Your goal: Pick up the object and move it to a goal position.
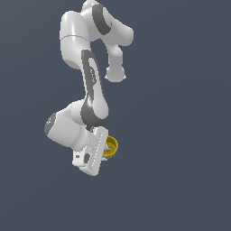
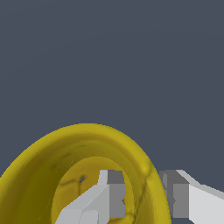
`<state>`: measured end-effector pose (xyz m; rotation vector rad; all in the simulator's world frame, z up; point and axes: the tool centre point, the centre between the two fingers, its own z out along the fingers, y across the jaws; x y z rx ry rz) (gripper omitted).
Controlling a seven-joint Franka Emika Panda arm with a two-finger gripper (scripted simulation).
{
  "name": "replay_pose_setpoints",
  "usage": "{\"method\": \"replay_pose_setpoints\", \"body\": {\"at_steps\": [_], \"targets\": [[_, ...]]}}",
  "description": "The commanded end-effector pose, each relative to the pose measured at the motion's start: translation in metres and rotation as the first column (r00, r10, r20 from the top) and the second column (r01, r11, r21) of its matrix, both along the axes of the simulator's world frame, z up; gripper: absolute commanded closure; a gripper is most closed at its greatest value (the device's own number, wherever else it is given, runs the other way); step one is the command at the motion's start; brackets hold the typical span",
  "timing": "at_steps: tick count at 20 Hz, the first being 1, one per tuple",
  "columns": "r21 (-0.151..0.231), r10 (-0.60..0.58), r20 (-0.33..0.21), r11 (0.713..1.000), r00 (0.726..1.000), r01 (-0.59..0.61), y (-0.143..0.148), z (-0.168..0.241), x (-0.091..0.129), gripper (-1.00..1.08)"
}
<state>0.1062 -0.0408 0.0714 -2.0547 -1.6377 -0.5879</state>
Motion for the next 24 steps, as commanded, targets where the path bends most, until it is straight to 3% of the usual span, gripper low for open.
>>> {"method": "replay_pose_setpoints", "body": {"at_steps": [1,12,24], "targets": [[0.0,-0.001,0.0,1.0,1.0,0.001,0.0,-0.001,0.0,1.08],[0.0,0.0,0.001,1.0,1.0,0.0,0.001,0.006,0.003,1.08],[-0.001,0.0,0.0,1.0,1.0,0.0,0.011,0.068,0.033,1.08]]}}
